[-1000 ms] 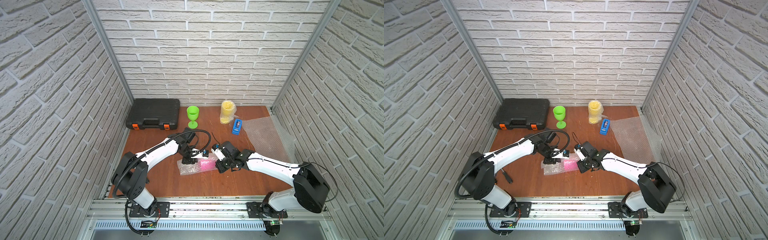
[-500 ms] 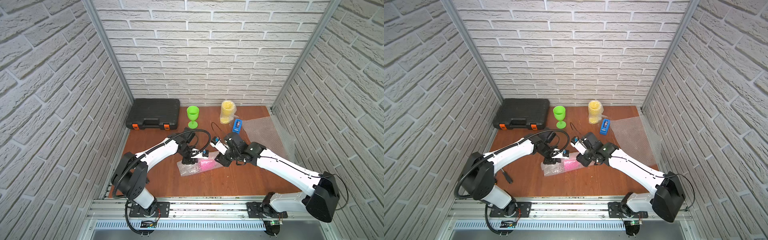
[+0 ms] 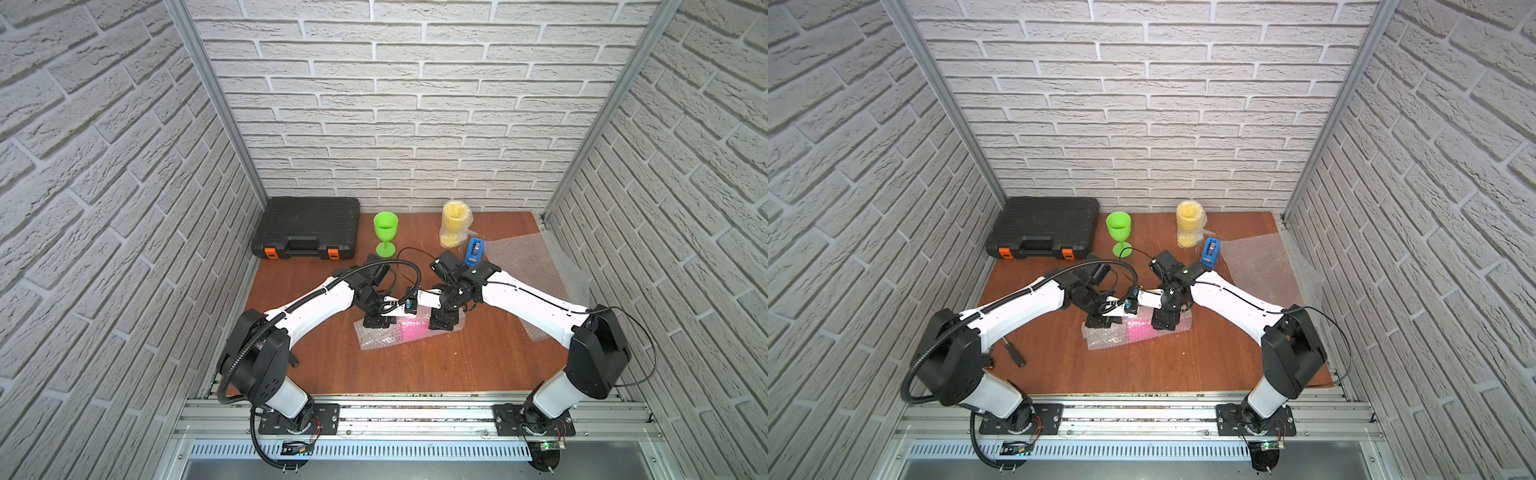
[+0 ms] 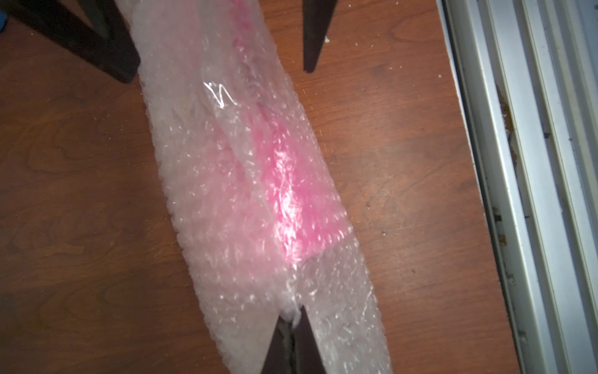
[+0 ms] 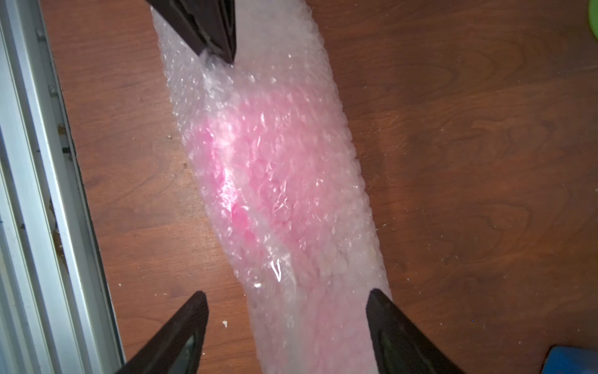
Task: Wrap wine glasses in bubble wrap
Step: Pick up the bubble wrap from the center of the board.
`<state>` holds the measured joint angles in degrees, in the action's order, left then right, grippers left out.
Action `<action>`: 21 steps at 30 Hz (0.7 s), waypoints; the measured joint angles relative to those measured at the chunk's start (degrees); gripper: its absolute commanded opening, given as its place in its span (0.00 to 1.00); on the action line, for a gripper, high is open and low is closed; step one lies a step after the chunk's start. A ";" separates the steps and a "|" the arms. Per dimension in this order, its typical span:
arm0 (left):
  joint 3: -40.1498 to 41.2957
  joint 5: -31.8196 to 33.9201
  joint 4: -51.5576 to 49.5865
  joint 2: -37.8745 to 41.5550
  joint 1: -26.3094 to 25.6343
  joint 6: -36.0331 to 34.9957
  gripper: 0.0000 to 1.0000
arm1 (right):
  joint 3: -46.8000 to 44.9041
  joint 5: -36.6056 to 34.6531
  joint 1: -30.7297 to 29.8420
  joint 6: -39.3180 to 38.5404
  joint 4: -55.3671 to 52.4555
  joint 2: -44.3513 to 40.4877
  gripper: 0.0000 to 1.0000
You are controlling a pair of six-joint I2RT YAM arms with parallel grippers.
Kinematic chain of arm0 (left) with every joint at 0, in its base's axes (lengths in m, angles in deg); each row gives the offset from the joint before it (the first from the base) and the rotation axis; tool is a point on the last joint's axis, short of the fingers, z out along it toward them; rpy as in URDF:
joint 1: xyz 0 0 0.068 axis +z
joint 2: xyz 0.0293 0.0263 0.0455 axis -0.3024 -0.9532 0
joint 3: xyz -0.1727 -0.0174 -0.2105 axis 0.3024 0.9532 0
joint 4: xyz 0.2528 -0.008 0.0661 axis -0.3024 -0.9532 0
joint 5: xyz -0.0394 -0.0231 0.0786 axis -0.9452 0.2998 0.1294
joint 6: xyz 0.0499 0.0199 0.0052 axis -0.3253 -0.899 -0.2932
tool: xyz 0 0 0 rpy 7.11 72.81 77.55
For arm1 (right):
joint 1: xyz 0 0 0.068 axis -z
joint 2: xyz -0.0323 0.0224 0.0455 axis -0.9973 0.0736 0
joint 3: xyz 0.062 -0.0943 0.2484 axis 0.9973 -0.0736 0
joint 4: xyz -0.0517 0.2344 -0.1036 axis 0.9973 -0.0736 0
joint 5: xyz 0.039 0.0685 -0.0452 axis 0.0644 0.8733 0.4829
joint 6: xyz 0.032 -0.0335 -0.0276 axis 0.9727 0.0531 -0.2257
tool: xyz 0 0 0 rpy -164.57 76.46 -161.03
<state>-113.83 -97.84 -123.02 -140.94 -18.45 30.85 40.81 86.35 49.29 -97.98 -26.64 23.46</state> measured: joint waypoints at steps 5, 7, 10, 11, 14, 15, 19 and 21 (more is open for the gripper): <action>0.00 0.04 -0.39 0.00 -0.39 -0.52 0.00 | 0.26 -1.29 0.00 -4.00 -0.02 3.04 0.65; 0.00 0.07 -0.55 0.00 -0.39 -0.63 0.00 | -0.11 -1.51 0.02 -4.68 0.72 3.65 0.61; 0.11 -0.02 -0.66 0.07 -0.46 -0.76 0.00 | -0.35 -1.46 0.04 -5.33 0.92 3.65 0.44; 0.11 -0.09 -0.70 0.11 -0.46 -0.79 0.00 | -0.35 -1.38 0.07 -5.51 0.94 3.65 0.35; 0.13 -0.13 -0.59 0.44 -0.50 -0.61 0.00 | -0.35 -0.87 0.13 -5.64 1.01 3.65 0.11; 0.15 -0.13 -0.57 0.72 -0.50 -0.42 0.00 | -0.35 -0.59 0.13 -5.57 1.09 3.65 0.05; 0.48 -0.39 0.42 4.85 -0.22 1.79 0.25 | -1.97 0.85 0.02 -5.14 2.56 2.43 0.03; 1.25 -0.66 1.92 9.55 0.52 3.54 0.44 | -4.24 2.23 0.00 -4.31 4.11 0.28 0.03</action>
<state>-112.59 -98.50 -121.10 -131.39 -17.93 34.40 36.57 88.58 49.29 -102.28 -22.53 23.74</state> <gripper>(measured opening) 0.306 0.058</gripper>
